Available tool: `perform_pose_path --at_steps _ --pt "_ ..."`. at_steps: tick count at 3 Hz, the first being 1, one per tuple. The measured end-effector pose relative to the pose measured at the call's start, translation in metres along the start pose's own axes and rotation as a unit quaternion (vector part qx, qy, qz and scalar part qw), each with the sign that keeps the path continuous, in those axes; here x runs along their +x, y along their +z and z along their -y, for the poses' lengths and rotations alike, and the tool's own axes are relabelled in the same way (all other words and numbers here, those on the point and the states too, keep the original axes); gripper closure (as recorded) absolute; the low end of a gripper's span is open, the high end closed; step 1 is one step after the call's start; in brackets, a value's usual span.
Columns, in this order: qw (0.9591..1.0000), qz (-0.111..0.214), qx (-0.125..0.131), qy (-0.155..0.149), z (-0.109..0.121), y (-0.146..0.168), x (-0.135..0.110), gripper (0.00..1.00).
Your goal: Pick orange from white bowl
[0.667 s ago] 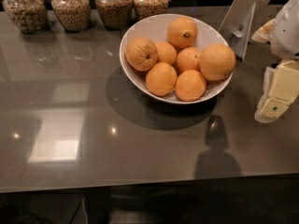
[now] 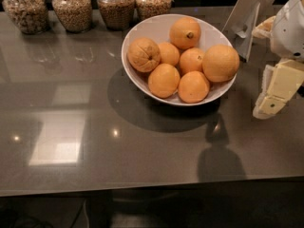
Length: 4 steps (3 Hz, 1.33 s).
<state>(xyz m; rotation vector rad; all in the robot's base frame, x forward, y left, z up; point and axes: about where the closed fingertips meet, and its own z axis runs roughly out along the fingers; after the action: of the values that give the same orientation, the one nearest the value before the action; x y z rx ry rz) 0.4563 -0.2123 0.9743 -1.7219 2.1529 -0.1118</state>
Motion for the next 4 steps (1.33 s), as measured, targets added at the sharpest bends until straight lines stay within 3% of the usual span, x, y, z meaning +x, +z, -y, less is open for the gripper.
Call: perform_pose_path --at_steps 1,2,3,4 --pt "0.9985 0.037 0.028 -0.030 0.030 0.019 -0.015 0.00" --pt "0.9935 0.084 0.050 -0.059 0.072 0.048 -0.037 0.00" --pt "0.9913 0.099 0.054 -0.068 0.086 0.059 -0.045 0.00" --pt "0.9911 0.103 0.051 -0.066 0.097 0.073 -0.045 0.10"
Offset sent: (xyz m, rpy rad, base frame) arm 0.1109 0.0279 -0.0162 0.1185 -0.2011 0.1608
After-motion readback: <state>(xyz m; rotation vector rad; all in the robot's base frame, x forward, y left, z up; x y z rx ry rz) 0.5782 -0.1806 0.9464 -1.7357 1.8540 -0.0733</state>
